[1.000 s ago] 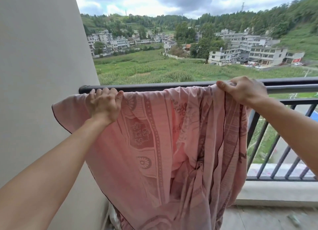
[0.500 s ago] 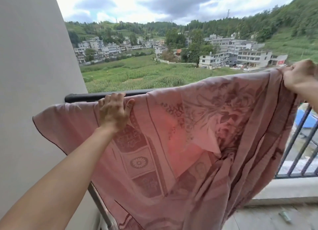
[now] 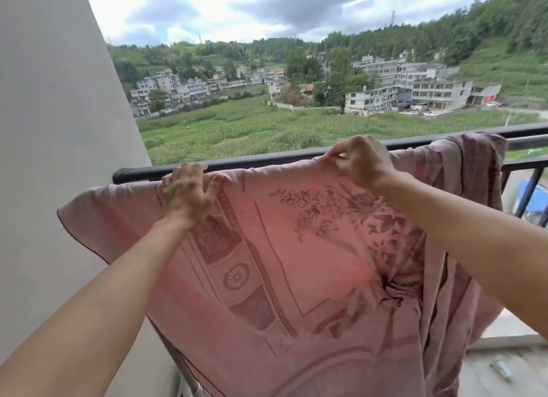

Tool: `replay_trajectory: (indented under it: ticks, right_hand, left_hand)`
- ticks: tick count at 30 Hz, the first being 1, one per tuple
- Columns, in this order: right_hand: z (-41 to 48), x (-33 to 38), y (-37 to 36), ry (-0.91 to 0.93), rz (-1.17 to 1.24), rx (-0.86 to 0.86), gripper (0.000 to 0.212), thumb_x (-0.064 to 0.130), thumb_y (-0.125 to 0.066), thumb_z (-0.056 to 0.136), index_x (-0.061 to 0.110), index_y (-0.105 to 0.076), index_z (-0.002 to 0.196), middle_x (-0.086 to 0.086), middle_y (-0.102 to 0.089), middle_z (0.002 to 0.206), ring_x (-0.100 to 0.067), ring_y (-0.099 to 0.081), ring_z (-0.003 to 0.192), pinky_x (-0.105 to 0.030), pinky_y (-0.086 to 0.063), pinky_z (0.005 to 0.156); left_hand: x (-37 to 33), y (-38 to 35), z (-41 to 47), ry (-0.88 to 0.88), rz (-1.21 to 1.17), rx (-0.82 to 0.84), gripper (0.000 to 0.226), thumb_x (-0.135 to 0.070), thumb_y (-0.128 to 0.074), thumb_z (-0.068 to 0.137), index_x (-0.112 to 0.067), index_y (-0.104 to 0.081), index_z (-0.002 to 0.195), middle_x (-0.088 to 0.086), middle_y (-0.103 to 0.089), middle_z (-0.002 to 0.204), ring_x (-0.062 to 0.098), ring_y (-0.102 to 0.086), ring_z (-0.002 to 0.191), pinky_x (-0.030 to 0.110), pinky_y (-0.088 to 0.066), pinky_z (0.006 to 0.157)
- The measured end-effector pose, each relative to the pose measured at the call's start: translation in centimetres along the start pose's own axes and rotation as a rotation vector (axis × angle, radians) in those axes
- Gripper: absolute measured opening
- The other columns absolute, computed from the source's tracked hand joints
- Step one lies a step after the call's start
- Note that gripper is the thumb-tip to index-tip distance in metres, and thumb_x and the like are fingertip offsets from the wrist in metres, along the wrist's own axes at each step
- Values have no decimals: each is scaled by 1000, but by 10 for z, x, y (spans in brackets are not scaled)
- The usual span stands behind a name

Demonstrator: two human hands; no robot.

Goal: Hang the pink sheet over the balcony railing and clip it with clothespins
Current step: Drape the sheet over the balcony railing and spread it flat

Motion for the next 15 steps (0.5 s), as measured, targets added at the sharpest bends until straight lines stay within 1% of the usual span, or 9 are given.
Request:
replay_trajectory:
  ticks: [2, 5, 6, 8, 9, 11, 13, 14, 15]
  right_hand:
    - [4, -26, 15, -90, 9, -67, 19, 33, -65, 90, 21, -77, 99, -3, -77, 92, -26, -67, 82, -35, -55, 72]
    - [-1, -64, 38, -226, -101, -206, 23, 35, -60, 93, 16, -73, 98, -11, -73, 94, -32, -64, 85, -34, -47, 71]
    - [-1, -70, 39, -250, -140, -215, 24, 35, -59, 94, 16, -72, 97, -12, -73, 94, -32, -64, 84, -35, -45, 71]
    - [2, -68, 31, -247, -195, -143, 23, 35, -59, 94, 15, -71, 95, -11, -72, 94, -29, -61, 79, -35, -46, 74]
    - [3, -59, 26, -217, -208, -94, 22, 37, -60, 93, 18, -71, 97, -9, -73, 97, -27, -61, 80, -36, -49, 76]
    - [4, -36, 15, -114, -165, -1, 30, 43, -61, 91, 23, -67, 112, -3, -72, 111, -25, -65, 92, -39, -52, 84]
    - [0, -15, 4, -28, -122, 97, 42, 49, -57, 93, 25, -60, 127, -1, -69, 120, -25, -64, 104, -43, -51, 89]
    - [-2, -13, -2, -20, -128, 153, 42, 52, -52, 95, 26, -60, 127, -3, -69, 119, -25, -63, 104, -43, -51, 88]
    - [-4, -16, -7, -30, -148, 207, 40, 54, -47, 96, 28, -63, 122, -4, -70, 114, -25, -63, 99, -41, -52, 85]
  left_hand:
    - [3, 3, -1, 9, -47, -12, 77, -72, -18, 85, -16, -49, 127, 11, -53, 127, 32, -48, 117, 49, -35, 99]
    - [6, 6, -8, 13, -135, -12, 81, -72, -21, 84, -12, -47, 132, 13, -51, 130, 31, -45, 120, 49, -36, 99]
    - [4, 5, -8, 7, -151, -8, 80, -71, -21, 84, -11, -47, 132, 13, -51, 130, 31, -45, 120, 49, -35, 99]
    - [-1, 4, -7, -2, -132, -4, 76, -68, -21, 86, -12, -50, 128, 14, -56, 125, 32, -49, 116, 47, -34, 98]
    - [-1, 3, -7, 1, -95, -4, 73, -67, -20, 87, -13, -54, 123, 14, -60, 120, 33, -52, 112, 46, -34, 96]
    - [2, 1, -7, -3, 7, -15, 65, -63, -20, 90, -17, -62, 108, 12, -65, 112, 33, -55, 105, 45, -34, 92]
    - [7, 1, -9, -27, 85, -13, 62, -62, -18, 93, -20, -63, 97, 9, -66, 107, 33, -56, 102, 45, -34, 90]
    - [10, 0, -8, -41, 101, -3, 64, -63, -15, 93, -20, -62, 93, 8, -66, 105, 32, -56, 100, 45, -35, 89]
    - [12, 0, -7, -48, 105, 10, 66, -64, -12, 93, -20, -62, 90, 8, -67, 102, 31, -57, 98, 45, -35, 89]
Point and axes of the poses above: each hand's wrist, its own z-axis towards the middle knuckle, its own y-axis out of the back of the hand, x = y × z, the point moved 6 cm from there along z, towards the middle knuckle
